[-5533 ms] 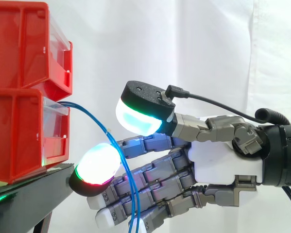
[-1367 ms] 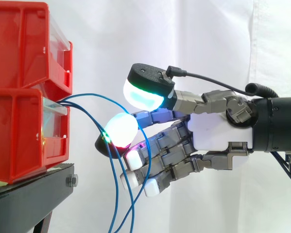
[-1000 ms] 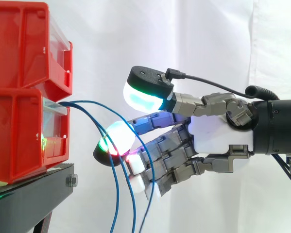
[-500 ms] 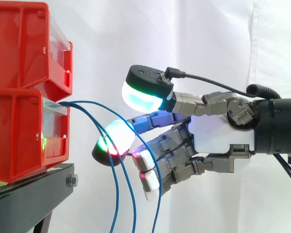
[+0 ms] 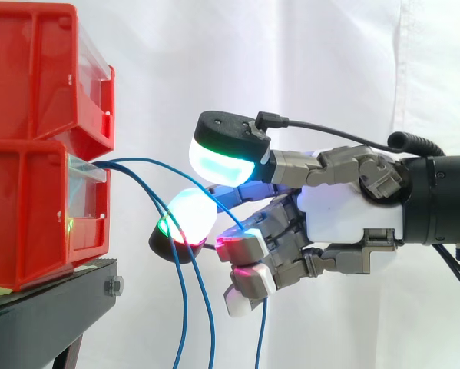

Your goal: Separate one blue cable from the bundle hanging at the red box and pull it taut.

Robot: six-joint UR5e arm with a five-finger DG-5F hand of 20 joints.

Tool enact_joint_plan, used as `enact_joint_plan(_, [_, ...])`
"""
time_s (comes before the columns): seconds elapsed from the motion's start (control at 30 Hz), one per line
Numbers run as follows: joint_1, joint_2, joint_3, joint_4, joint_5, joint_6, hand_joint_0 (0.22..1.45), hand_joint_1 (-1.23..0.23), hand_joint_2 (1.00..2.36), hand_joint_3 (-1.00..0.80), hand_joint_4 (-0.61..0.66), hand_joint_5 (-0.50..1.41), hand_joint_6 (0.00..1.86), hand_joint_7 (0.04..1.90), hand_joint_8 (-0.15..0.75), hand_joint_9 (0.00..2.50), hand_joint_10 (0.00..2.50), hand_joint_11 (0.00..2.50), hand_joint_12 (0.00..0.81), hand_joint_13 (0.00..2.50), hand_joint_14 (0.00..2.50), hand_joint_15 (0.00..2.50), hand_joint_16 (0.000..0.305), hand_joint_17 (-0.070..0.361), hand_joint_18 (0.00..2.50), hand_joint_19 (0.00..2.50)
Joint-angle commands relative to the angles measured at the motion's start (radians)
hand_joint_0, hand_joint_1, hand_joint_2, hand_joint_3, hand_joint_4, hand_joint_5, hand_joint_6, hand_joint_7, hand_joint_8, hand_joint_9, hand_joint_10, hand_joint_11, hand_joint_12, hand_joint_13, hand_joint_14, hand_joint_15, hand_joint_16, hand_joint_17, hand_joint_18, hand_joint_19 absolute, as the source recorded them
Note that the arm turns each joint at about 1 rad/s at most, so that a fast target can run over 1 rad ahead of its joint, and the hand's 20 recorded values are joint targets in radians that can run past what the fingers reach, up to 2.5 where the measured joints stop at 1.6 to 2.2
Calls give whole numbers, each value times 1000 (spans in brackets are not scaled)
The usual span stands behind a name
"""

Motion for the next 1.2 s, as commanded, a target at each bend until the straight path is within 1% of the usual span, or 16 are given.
enact_joint_plan(0.0, [0,0,-1,1,-1,0,648,-607,1014,-360,92,-229,851,898,247,1152,7,1492,322,1183,27,1098,47,105,750,678])
enact_joint_plan(0.07, [0,1,1,1,0,1,645,-612,1017,-324,92,-231,865,891,258,1153,8,1501,320,1183,27,1101,47,105,750,678])
enact_joint_plan(0.3, [2,1,1,-5,-1,0,635,-623,1025,-220,62,-233,894,899,252,1159,4,1551,322,1186,28,1109,47,105,752,678])
enact_joint_plan(0.4, [2,3,1,-12,-10,1,638,-629,1026,-203,48,-234,899,907,250,1158,3,1561,322,1183,28,1112,47,106,751,687])
enact_joint_plan(0.5, [2,3,1,-13,-24,1,649,-635,1021,-249,73,-234,898,875,237,1147,3,1573,319,1171,26,1108,47,106,747,687])
enact_joint_plan(0.57, [2,3,1,-15,-30,1,638,-661,1011,-391,87,-234,888,886,243,1142,3,1576,322,1162,27,1099,47,105,743,687])
enact_joint_plan(0.63, [2,4,1,-16,-38,1,612,-636,1000,-500,96,-234,885,884,245,1144,2,1569,322,1155,27,1086,47,106,737,685])
enact_joint_plan(0.73, [2,10,1,-22,-38,1,578,-598,1000,-500,108,-233,879,875,247,1142,1,1582,327,1156,27,1083,48,107,740,693])
enact_joint_plan(0.8, [2,19,1,-35,-38,0,566,-580,1000,-500,112,-233,878,867,249,1145,2,1565,331,1157,27,1080,48,108,743,691])
enact_joint_plan(0.9, [2,23,1,-50,-39,-3,559,-553,1000,-500,118,-233,875,867,254,1147,2,1567,333,1156,27,1085,48,109,745,690])
enact_joint_plan(0.93, [2,29,1,-58,-38,-6,566,-537,1000,-500,113,-232,874,866,252,1149,3,1556,329,1157,27,1085,48,108,743,691])
enact_joint_plan(1.0, [2,29,1,-62,-38,-10,589,-498,1000,-500,105,-230,873,882,249,1159,3,1559,325,1157,27,1082,47,106,739,695])
enact_joint_plan(1.17, [0,30,1,-73,-38,-8,617,-474,1003,-467,106,-228,879,890,244,1171,3,1562,326,1163,27,1085,47,106,742,698])
